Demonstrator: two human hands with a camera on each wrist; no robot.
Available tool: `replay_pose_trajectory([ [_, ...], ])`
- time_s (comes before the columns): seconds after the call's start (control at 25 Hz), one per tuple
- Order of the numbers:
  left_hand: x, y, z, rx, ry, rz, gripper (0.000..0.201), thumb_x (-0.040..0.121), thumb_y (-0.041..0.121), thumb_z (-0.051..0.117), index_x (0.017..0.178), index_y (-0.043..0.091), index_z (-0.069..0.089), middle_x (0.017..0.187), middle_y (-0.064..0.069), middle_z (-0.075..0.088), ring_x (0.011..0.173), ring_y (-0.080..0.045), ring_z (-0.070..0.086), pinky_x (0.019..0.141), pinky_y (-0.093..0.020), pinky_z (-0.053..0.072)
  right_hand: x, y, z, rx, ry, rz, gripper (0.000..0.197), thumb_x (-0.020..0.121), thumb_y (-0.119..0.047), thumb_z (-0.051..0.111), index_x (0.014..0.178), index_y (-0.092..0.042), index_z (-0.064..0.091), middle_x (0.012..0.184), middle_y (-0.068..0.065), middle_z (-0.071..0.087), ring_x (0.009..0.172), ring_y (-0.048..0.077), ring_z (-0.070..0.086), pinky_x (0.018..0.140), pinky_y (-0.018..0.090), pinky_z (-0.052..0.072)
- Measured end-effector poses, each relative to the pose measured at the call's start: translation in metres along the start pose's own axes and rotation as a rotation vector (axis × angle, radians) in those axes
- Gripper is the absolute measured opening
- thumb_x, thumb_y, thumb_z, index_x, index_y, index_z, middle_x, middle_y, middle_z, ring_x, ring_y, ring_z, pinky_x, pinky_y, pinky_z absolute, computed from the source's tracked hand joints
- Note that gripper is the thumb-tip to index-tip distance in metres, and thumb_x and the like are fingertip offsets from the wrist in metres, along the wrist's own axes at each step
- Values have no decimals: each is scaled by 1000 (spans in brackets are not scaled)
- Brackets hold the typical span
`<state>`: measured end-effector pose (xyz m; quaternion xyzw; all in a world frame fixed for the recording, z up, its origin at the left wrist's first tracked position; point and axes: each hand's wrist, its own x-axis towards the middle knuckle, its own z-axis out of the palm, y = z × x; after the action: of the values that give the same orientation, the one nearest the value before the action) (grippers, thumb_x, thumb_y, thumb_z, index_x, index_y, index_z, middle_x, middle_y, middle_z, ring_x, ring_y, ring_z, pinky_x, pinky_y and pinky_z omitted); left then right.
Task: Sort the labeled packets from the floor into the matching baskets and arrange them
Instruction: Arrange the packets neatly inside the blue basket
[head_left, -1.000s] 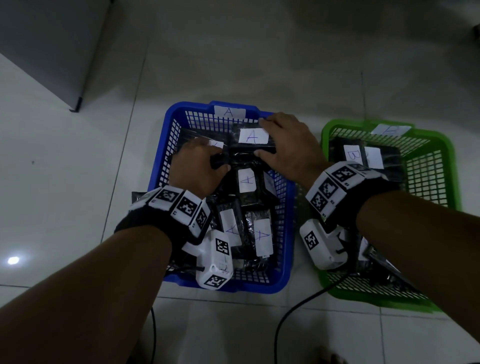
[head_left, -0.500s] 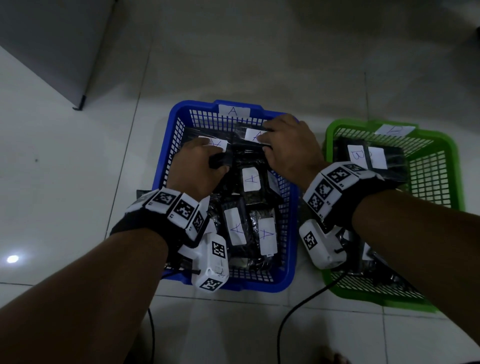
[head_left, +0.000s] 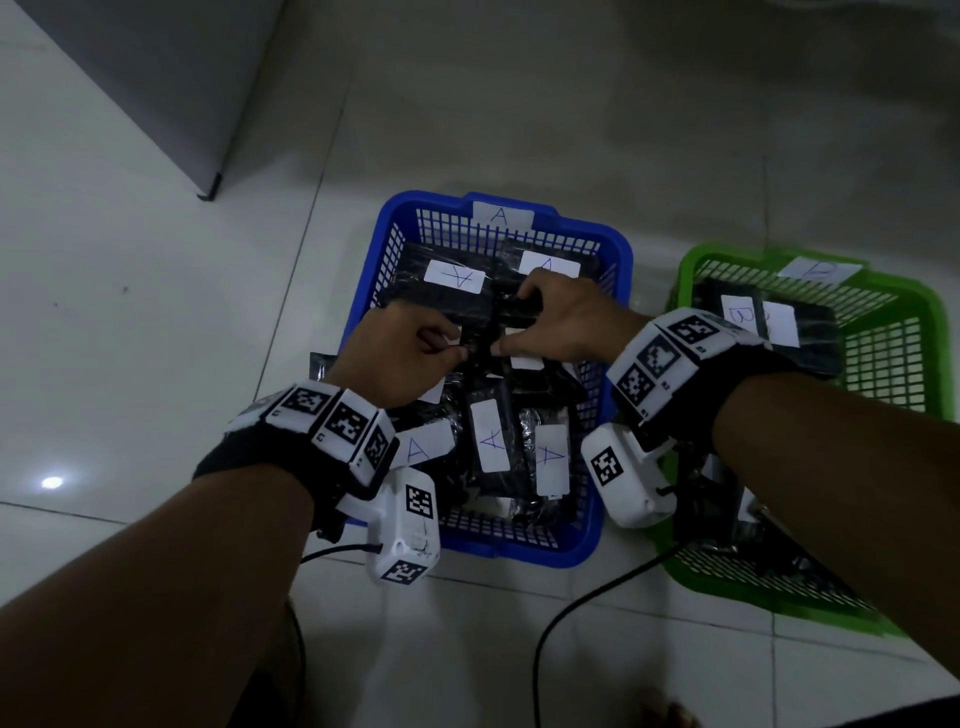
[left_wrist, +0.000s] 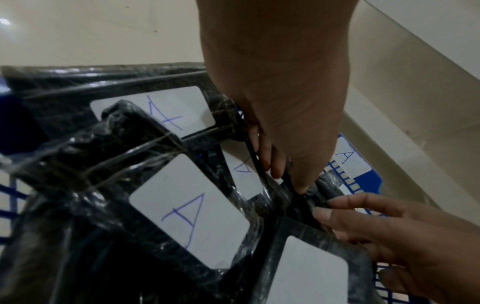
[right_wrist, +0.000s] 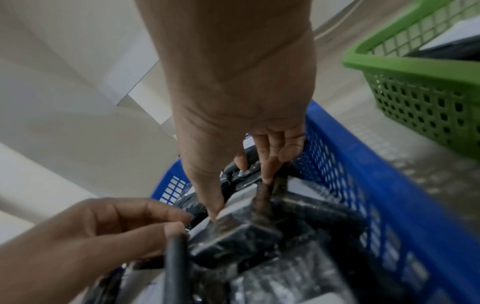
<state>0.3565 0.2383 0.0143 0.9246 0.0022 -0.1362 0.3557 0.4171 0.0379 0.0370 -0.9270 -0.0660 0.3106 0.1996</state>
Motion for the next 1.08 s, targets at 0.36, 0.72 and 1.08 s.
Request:
replay_pose_trajectory([
  [0.36, 2, 9, -1, -99, -9, -124, 21, 86, 31, 71, 103, 20, 73, 87, 3, 73, 85, -7, 67, 82, -23, 53, 0, -7, 1, 219, -141, 37, 72, 71, -24, 83, 133, -20, 48, 115, -1, 57, 98, 16, 56, 75, 28, 51],
  [0.72, 18, 26, 4, -536, 144, -253, 23, 86, 20, 72, 107, 14, 68, 86, 8, 69, 77, -5, 66, 67, -19, 54, 18, -14, 0, 1097, 217, 104, 32, 81, -15, 78, 103, -19, 55, 109, 6, 68, 91, 16, 71, 74, 33, 62],
  [1.08, 36, -3, 1, 228, 186, 121, 20, 84, 12, 65, 100, 12, 76, 108, -12, 68, 103, -31, 61, 90, -42, 52, 30, -4, 1, 996, 602, 26, 25, 81, -6, 65, 101, -19, 56, 89, -2, 64, 86, 26, 70, 71, 50, 59],
])
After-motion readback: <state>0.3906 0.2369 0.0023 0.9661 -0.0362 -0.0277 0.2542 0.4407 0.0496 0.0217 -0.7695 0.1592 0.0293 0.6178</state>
